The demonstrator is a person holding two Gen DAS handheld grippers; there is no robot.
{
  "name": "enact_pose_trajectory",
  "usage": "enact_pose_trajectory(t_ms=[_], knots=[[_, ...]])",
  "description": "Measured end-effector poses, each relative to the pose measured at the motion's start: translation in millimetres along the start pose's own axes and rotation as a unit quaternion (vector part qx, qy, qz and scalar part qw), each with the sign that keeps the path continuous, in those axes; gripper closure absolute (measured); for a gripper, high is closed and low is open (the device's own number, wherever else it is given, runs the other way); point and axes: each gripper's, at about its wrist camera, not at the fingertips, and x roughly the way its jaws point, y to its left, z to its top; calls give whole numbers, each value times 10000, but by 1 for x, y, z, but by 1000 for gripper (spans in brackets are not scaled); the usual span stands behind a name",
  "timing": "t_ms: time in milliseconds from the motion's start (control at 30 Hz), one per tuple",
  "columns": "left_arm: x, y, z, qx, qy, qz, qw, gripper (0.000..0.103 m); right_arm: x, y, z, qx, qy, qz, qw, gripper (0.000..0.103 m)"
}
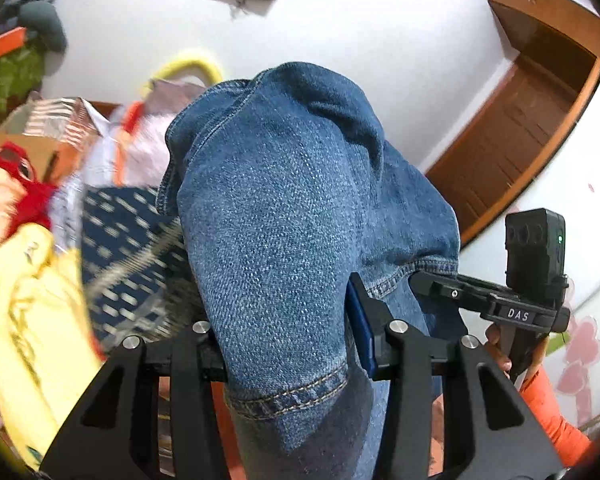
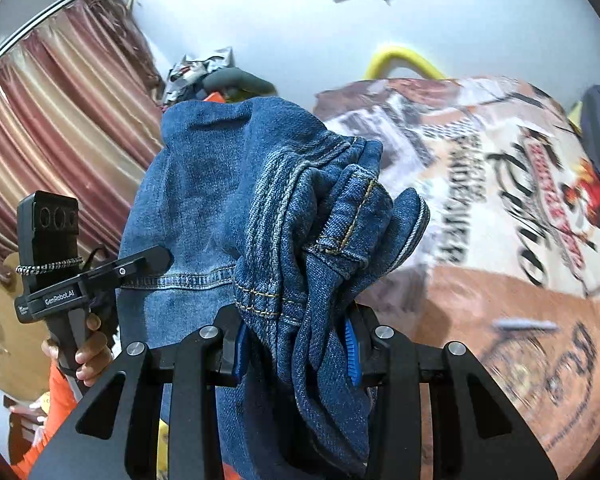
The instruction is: Fold large clothes
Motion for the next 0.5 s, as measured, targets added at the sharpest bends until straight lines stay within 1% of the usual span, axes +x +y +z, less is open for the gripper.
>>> enact_pose_trajectory(t_ms=[133,200,233,300,367,400,433,500], knots=[[-3,45,25,-218,-192,168,9994,58,40,14,20,-60,-105,83,9999,69],[1,66,31,-372,-245,247,9987,58,61,17,25,-43,-121,113,9999,69],[-1,75,31,-431,-253,295,9983,58,78,16,29,-41,-104,122,9999,69],[12,100,38,-582,-220,475,9969,58,97,17,32,-30,-12,165,9999,69],[27,123,42,-688,-139,686,9952,58,125,10,35,50,90,131,9999,69],[34,131,42,-741,-65,797,9940,58,136,7,36,77,145,77,9998,69],[46,142,40,-815,7,889,9927,58,155,0,35,100,244,-57,9996,69],[72,167,34,-943,171,1076,9896,57,177,-7,32,148,434,-248,9986,68]])
